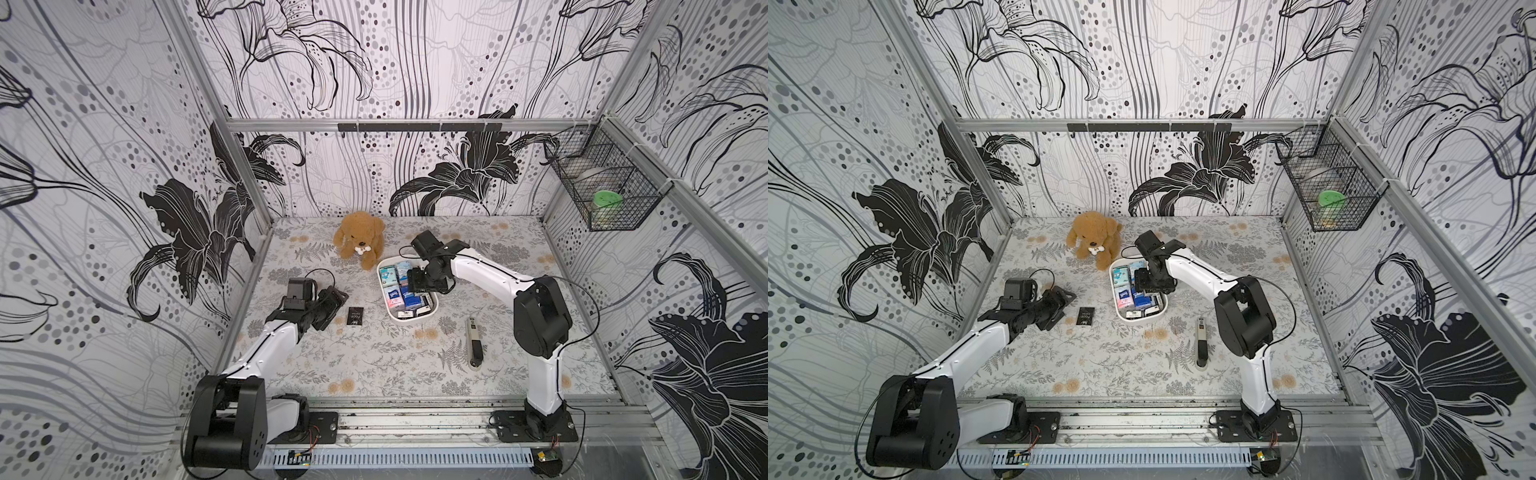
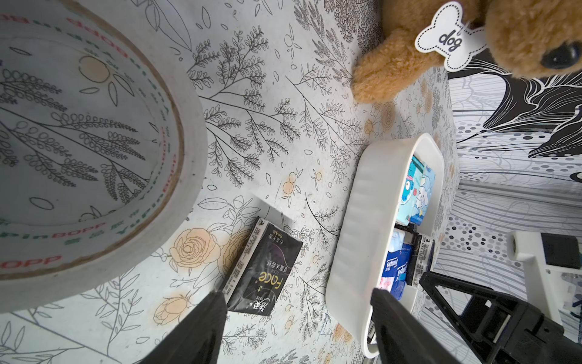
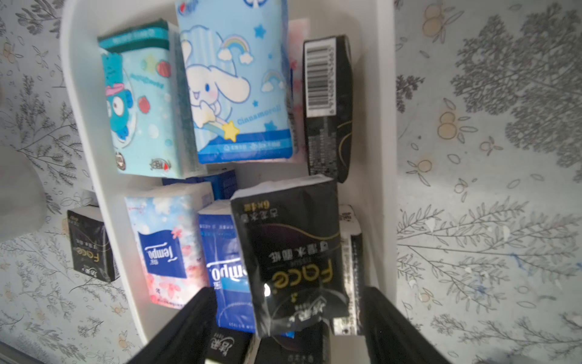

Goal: Put the pocket tissues into the storage box
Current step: Place the pocket tissues in the storage box.

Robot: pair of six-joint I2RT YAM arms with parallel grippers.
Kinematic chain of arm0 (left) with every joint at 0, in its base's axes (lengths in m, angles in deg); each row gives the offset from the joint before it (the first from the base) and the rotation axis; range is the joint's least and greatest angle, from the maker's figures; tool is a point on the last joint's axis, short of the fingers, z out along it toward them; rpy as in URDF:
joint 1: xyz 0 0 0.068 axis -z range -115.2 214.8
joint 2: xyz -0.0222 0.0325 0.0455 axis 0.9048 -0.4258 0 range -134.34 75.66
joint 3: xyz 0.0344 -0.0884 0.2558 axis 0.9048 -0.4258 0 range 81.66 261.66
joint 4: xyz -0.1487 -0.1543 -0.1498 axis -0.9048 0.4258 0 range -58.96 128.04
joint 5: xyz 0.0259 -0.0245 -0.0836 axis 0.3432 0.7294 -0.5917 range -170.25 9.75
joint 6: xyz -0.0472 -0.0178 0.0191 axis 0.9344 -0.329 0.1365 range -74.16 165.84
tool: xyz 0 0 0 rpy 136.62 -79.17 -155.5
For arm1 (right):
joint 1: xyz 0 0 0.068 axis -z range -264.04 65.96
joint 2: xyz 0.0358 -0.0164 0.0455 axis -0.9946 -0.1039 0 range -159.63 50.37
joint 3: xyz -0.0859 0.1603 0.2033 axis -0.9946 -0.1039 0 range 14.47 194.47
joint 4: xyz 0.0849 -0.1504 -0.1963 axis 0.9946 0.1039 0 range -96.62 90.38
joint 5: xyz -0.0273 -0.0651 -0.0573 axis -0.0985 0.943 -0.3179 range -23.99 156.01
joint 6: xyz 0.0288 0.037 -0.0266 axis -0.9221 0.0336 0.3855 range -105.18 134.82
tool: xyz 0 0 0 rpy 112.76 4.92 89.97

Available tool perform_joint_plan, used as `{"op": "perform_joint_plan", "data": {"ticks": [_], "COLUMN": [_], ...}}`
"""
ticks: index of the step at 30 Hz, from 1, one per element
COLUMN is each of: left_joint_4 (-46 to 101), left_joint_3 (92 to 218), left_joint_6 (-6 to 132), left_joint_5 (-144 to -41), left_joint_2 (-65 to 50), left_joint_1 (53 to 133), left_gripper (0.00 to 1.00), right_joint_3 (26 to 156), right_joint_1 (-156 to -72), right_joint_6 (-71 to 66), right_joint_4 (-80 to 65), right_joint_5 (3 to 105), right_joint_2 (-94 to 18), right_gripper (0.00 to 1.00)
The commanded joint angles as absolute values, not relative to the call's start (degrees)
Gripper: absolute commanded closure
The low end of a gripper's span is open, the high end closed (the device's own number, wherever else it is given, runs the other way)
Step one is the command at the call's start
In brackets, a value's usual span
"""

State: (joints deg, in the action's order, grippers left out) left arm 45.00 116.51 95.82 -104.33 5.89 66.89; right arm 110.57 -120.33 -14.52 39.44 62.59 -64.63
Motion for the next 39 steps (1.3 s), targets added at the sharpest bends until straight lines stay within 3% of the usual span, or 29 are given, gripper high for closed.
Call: {"op": "perform_joint_plan", "data": {"ticks": [1, 7, 18, 39], "left_joint_4": [44.8, 45.17, 48.16, 50.17], "left_joint_3": [117.38, 117.43, 117.35, 117.77], "left_joint_6": [94.53, 94.37, 90.03, 86.02], "left_joint_5": [-103.41, -103.19, -99.0, -99.53], "left_joint_2": [6.2, 6.47, 5.95, 4.55], "left_joint_1": [66.35, 66.38, 66.36, 66.46], "left_gripper": [0.23, 0.23, 0.23, 0.22], "right_joint_3": [111.2, 110.97, 112.08, 107.38], "right_joint_1": [-120.59, -121.51, -122.07, -123.24], "right_joint_6": [-13.09, -12.78, -13.22, -17.86], "right_joint_4": [38.99, 35.08, 36.92, 31.62], "right_joint_5": [64.26, 59.08, 65.98, 60.14], "right_joint_2": [-62.71, -64.96, -63.24, -64.34], "right_gripper": [0.22, 0.23, 0.24, 0.24]}}
